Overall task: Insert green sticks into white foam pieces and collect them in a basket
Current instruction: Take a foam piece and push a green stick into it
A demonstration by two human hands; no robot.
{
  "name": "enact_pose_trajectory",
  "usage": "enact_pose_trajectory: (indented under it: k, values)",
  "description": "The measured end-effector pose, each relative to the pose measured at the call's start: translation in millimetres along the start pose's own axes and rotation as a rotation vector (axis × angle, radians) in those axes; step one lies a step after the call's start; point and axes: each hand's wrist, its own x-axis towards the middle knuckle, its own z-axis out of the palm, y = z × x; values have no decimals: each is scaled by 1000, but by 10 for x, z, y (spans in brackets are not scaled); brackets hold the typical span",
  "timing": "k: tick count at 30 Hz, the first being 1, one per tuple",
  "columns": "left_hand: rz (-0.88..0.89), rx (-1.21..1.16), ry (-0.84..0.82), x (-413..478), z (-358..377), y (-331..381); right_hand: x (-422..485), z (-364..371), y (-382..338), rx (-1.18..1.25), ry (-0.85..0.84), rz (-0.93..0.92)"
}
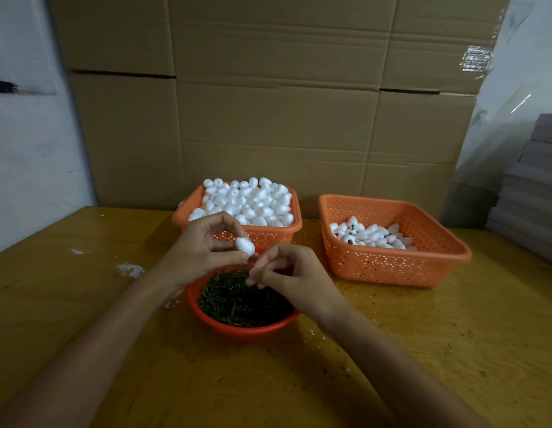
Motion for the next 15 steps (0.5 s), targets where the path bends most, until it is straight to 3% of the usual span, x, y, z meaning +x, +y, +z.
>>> enact_pose_trajectory:
  k: [15]
  values:
    - [-53, -120, 14, -14, -23, 48, -10, -58, -21, 183, 159, -21]
